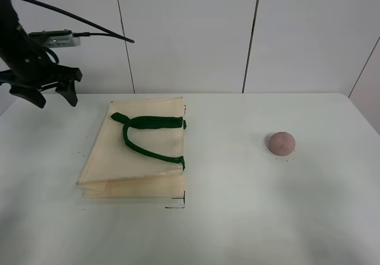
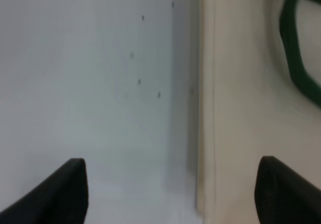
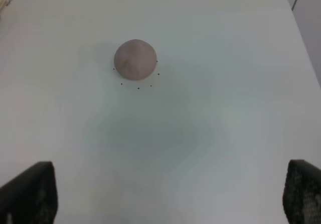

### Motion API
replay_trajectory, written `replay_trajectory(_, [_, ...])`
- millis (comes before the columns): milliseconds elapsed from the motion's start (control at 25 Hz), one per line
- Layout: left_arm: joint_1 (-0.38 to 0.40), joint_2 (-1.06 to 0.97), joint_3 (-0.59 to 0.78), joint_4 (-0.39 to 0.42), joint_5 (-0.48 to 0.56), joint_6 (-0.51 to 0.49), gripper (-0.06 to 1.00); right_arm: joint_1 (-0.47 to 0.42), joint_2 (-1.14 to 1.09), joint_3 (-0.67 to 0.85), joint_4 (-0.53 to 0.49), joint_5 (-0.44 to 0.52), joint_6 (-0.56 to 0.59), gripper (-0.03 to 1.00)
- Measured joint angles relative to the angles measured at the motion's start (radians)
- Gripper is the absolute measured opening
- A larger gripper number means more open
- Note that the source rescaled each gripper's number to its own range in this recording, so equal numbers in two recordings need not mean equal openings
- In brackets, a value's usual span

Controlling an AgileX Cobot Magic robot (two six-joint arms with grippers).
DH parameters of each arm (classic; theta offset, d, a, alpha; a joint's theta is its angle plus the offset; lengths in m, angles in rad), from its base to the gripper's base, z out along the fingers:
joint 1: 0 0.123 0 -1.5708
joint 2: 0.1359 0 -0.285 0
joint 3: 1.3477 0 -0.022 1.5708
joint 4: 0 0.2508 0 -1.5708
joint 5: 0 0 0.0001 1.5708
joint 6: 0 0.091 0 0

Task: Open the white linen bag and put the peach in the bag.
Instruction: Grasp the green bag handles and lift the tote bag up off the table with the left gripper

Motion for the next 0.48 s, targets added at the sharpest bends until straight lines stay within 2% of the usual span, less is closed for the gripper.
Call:
replay_trajectory(320, [-0.192, 0.186, -0.128, 0.019, -0.01, -0.154, 1.0, 0.0, 0.0, 0.0, 0.0, 0.0, 0.0, 1.0])
replay_trajectory(480, [-0.264, 0.271, -0.185, 0.028, -0.014, -0.195, 1.0, 0.0, 0.0, 0.0, 0.0, 0.0, 0.0, 1.0])
